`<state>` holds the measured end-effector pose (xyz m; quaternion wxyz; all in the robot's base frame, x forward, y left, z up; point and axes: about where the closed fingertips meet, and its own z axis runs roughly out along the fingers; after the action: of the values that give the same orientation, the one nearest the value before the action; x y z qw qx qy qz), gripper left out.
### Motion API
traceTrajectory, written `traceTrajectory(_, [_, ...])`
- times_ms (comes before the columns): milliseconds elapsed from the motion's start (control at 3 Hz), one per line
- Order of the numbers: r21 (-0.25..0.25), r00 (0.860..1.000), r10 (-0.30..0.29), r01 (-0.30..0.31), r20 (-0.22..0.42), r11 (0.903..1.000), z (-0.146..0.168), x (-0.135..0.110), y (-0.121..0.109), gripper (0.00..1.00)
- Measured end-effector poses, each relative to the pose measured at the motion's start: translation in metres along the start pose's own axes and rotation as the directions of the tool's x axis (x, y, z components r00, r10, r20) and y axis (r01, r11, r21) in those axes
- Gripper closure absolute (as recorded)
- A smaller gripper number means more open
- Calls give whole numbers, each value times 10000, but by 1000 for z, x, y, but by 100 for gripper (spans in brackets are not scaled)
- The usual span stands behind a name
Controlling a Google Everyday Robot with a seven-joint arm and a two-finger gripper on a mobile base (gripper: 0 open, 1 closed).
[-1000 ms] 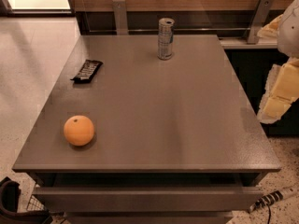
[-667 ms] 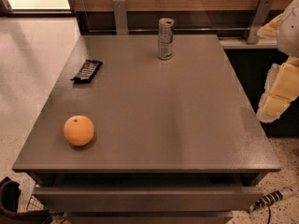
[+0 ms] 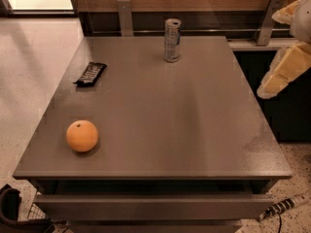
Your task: Move redbull can near orange
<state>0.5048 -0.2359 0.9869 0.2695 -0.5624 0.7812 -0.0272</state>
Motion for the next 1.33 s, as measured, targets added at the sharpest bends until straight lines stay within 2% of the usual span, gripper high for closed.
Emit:
traceTrajectory(333, [889,9798,462,-645,1947,9939,22,-13,-51,0])
traceTrajectory(667, [1391,9180,603,-1239,3919,9825,47,-33,-85,0])
traceTrajectory(1000, [1621,8311,764,-1963,5508,9671,63,-54,-104,0])
traceTrajectory(1333, [1332,7455,1240,-2754,6549,9520,75,-66,-109,0])
